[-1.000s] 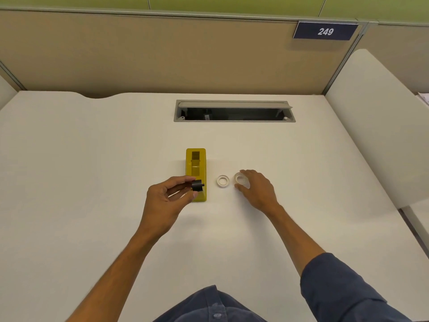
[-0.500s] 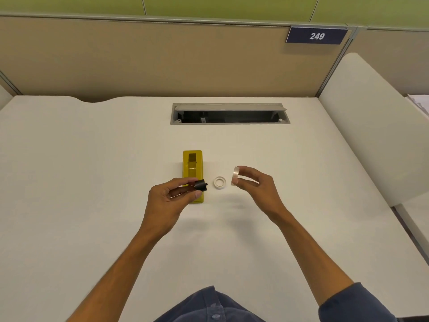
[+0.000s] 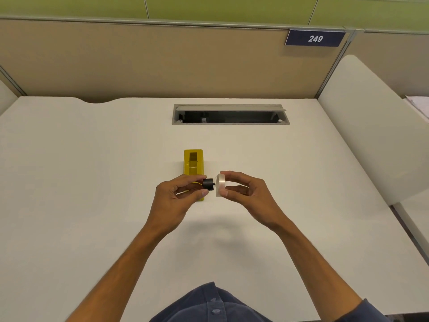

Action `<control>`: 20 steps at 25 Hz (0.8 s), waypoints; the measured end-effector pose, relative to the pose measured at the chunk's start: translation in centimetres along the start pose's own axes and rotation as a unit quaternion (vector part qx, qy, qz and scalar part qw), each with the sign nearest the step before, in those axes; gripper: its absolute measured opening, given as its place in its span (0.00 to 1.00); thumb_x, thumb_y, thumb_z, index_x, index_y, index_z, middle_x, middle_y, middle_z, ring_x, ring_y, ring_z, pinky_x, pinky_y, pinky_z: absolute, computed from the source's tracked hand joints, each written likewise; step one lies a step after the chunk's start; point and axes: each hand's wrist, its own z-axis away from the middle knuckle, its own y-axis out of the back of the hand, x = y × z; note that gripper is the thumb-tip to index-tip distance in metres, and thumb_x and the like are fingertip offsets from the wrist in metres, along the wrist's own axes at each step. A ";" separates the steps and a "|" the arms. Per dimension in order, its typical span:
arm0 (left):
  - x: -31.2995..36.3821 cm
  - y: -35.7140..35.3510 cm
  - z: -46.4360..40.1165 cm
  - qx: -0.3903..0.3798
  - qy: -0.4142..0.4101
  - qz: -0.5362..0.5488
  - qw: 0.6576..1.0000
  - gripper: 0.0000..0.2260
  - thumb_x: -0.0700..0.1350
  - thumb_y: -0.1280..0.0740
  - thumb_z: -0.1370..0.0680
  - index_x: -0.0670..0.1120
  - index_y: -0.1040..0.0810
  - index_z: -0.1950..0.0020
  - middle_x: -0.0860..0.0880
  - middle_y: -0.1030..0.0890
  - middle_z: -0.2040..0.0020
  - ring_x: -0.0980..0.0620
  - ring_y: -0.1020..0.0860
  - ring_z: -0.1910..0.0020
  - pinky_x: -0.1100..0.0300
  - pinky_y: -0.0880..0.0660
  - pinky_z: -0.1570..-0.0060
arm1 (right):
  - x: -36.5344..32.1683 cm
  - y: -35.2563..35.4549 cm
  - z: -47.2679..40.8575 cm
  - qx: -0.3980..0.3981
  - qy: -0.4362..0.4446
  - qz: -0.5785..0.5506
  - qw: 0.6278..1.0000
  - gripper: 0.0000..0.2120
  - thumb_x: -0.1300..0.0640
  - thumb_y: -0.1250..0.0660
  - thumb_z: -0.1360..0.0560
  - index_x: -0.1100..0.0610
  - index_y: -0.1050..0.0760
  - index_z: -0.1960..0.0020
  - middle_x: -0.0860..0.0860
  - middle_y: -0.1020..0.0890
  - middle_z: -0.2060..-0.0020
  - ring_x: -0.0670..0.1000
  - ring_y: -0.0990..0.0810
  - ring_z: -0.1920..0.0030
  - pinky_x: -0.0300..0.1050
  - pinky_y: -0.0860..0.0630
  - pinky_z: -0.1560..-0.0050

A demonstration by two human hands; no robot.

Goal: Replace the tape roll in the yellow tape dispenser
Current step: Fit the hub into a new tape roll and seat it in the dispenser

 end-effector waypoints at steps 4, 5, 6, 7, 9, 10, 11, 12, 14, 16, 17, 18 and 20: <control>0.1 -0.1 0.2 -0.010 -0.003 -0.016 1.000 0.14 0.37 0.27 0.30 0.47 0.18 0.45 0.48 0.16 0.47 0.48 0.17 0.48 0.52 0.21 0.45 | -0.4 -0.3 0.2 -0.019 0.012 0.004 1.000 0.20 0.60 0.25 0.29 0.53 0.22 0.38 0.51 0.16 0.45 0.51 0.16 0.47 0.39 0.20 0.49; 0.1 -0.1 0.1 -0.011 -0.002 -0.021 1.000 0.14 0.37 0.27 0.30 0.47 0.18 0.45 0.47 0.16 0.47 0.48 0.17 0.48 0.50 0.21 0.44 | -0.5 -0.4 0.2 -0.024 0.015 0.004 1.000 0.20 0.60 0.25 0.29 0.53 0.22 0.39 0.51 0.15 0.46 0.52 0.16 0.47 0.40 0.20 0.49; 0.1 -0.1 0.2 -0.012 -0.003 -0.027 1.000 0.14 0.37 0.27 0.30 0.47 0.18 0.45 0.48 0.16 0.47 0.48 0.17 0.48 0.49 0.21 0.43 | -0.6 -0.5 0.1 -0.028 0.018 0.003 0.999 0.19 0.61 0.24 0.29 0.53 0.22 0.39 0.51 0.15 0.47 0.52 0.15 0.48 0.40 0.19 0.49; 0.2 0.0 0.2 -0.013 -0.007 -0.037 0.999 0.14 0.38 0.26 0.30 0.47 0.18 0.45 0.49 0.16 0.48 0.49 0.17 0.49 0.49 0.21 0.44 | -0.6 -0.5 0.1 -0.031 0.020 0.003 0.999 0.19 0.61 0.24 0.29 0.53 0.21 0.40 0.52 0.15 0.47 0.52 0.15 0.48 0.41 0.19 0.49; 0.3 -0.1 0.3 -0.015 -0.029 -0.067 0.997 0.14 0.39 0.26 0.30 0.50 0.18 0.45 0.52 0.15 0.49 0.51 0.17 0.50 0.54 0.20 0.45 | -0.7 -0.6 -0.1 -0.039 0.022 0.004 0.999 0.20 0.62 0.24 0.29 0.54 0.22 0.39 0.53 0.15 0.47 0.53 0.15 0.47 0.43 0.19 0.48; 0.4 -0.1 0.3 -0.014 -0.042 -0.081 0.996 0.14 0.40 0.26 0.29 0.51 0.18 0.45 0.53 0.15 0.49 0.52 0.17 0.51 0.57 0.20 0.46 | -0.8 -0.7 -0.2 -0.041 0.023 0.005 0.999 0.20 0.62 0.24 0.30 0.54 0.22 0.39 0.53 0.15 0.47 0.53 0.15 0.47 0.43 0.19 0.48; 0.5 0.0 0.3 -0.013 -0.051 -0.091 0.994 0.14 0.40 0.26 0.29 0.52 0.18 0.45 0.55 0.16 0.50 0.53 0.17 0.51 0.60 0.21 0.47 | -0.9 -0.8 -0.3 -0.043 0.023 0.007 0.999 0.20 0.61 0.24 0.30 0.54 0.22 0.39 0.52 0.15 0.48 0.52 0.15 0.47 0.43 0.19 0.48; 0.6 0.0 0.3 -0.010 -0.057 -0.093 0.994 0.15 0.40 0.27 0.29 0.53 0.18 0.45 0.57 0.16 0.51 0.54 0.17 0.51 0.63 0.21 0.49 | -0.9 -0.9 -0.4 -0.045 0.023 0.008 0.999 0.21 0.61 0.24 0.30 0.54 0.22 0.39 0.51 0.15 0.48 0.52 0.15 0.47 0.42 0.19 0.49; 0.8 0.2 0.2 -0.008 -0.061 -0.086 0.994 0.16 0.38 0.27 0.29 0.56 0.19 0.46 0.60 0.16 0.52 0.55 0.17 0.51 0.68 0.22 0.51 | -1.0 -1.1 -0.6 -0.048 0.021 0.010 0.999 0.21 0.61 0.24 0.30 0.53 0.22 0.38 0.50 0.15 0.48 0.52 0.15 0.47 0.42 0.19 0.49; 0.7 0.3 0.1 -0.002 -0.059 -0.083 0.995 0.17 0.37 0.27 0.30 0.55 0.18 0.47 0.59 0.15 0.52 0.56 0.17 0.52 0.69 0.23 0.51 | -0.9 -1.3 -0.8 -0.045 0.023 0.018 0.999 0.21 0.60 0.24 0.30 0.53 0.22 0.38 0.50 0.15 0.47 0.51 0.15 0.48 0.41 0.19 0.49; 0.6 0.4 0.0 0.003 -0.055 -0.083 0.995 0.16 0.37 0.26 0.30 0.54 0.18 0.47 0.57 0.15 0.52 0.55 0.17 0.51 0.67 0.22 0.50 | -0.9 -1.4 -0.8 -0.043 0.023 0.023 0.999 0.21 0.60 0.23 0.30 0.52 0.22 0.38 0.50 0.15 0.46 0.50 0.15 0.48 0.42 0.19 0.49; 0.5 0.4 -0.1 0.007 -0.052 -0.084 0.995 0.16 0.36 0.26 0.30 0.52 0.18 0.46 0.55 0.15 0.51 0.54 0.17 0.51 0.66 0.22 0.49 | -1.0 -1.6 -0.9 -0.040 0.023 0.031 0.998 0.22 0.58 0.23 0.31 0.51 0.22 0.38 0.50 0.16 0.46 0.50 0.15 0.48 0.43 0.18 0.49; 0.4 0.4 -0.2 0.013 -0.051 -0.087 0.995 0.16 0.37 0.26 0.30 0.50 0.18 0.46 0.54 0.15 0.50 0.55 0.17 0.51 0.66 0.22 0.48 | -1.1 -1.9 -0.9 -0.012 0.026 0.065 0.997 0.25 0.53 0.21 0.34 0.48 0.23 0.38 0.47 0.16 0.45 0.48 0.16 0.48 0.45 0.18 0.49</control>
